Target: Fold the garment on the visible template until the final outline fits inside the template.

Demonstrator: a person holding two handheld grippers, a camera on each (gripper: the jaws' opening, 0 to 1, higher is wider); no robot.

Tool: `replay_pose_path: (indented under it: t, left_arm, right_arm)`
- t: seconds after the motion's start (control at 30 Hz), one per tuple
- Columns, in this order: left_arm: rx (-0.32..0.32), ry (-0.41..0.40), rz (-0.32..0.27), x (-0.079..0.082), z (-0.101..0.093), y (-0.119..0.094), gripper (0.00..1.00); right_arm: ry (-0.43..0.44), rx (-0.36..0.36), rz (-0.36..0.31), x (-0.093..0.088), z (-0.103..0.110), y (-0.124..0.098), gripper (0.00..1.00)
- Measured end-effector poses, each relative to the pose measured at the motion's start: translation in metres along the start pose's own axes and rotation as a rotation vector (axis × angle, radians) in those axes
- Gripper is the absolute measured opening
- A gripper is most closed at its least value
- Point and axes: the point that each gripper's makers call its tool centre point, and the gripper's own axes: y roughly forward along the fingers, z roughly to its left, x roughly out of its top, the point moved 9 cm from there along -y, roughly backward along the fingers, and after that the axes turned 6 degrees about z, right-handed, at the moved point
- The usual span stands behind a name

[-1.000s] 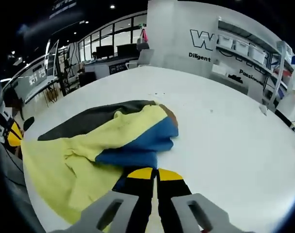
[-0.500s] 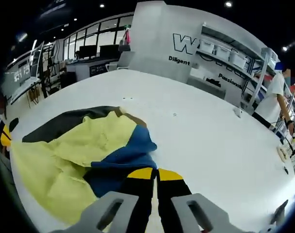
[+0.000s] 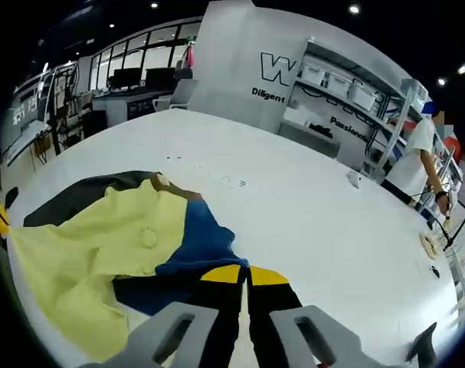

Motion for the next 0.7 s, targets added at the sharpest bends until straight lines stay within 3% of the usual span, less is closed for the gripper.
replay_pose_path:
  t: [0.33,0.7]
  left_arm:
    - [-0.041,0.015,0.004,0.0,-0.007,0.001,0.04]
    - [-0.102,0.048,0.035,-0.004,-0.021,0.008,0.04]
  right_arm:
    - [0.029,-0.066,0.011,0.008,-0.032,-0.006,0.0]
    - [0.082,-0.02,0.094,-0.016,-0.023,0.003,0.0]
